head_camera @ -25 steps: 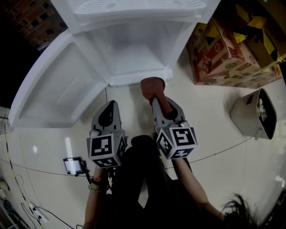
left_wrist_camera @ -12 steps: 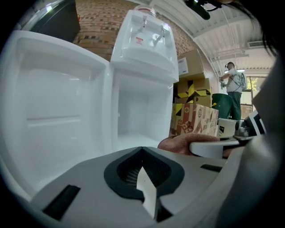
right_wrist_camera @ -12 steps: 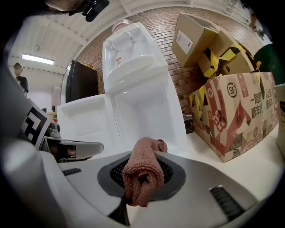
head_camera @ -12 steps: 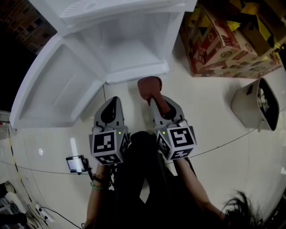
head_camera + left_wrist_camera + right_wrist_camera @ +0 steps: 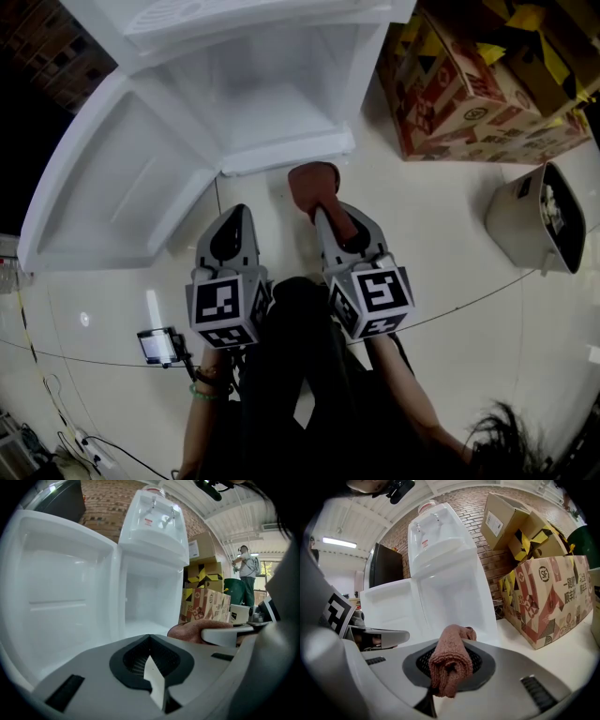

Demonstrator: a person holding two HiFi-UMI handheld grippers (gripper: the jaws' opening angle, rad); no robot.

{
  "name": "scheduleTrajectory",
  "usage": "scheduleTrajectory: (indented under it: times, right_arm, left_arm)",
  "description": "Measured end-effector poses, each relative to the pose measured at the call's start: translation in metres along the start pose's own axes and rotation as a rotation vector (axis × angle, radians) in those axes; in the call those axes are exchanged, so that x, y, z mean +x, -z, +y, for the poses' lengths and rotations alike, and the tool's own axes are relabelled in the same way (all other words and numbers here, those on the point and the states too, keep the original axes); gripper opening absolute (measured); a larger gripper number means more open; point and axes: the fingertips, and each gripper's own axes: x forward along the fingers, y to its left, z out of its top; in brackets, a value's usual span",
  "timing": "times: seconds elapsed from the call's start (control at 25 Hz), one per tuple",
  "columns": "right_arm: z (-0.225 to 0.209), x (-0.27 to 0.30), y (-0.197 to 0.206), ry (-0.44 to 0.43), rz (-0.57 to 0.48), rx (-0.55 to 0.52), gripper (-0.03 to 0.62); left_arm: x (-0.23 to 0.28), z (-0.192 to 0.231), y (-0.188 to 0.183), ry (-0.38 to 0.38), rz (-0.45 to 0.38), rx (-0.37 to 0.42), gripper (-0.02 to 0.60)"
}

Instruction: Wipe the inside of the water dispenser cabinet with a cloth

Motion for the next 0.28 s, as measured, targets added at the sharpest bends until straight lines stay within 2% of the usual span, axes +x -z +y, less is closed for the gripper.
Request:
scheduleTrajectory:
  times: [0.28]
  right_arm:
    - [0.0018, 0.0022, -0.0004, 0.002, -0.002, 0.000, 0.070]
  left_arm:
    - [-0.0011, 0.0038, 0.0025, 0.000, 0.000, -0.005, 0.003]
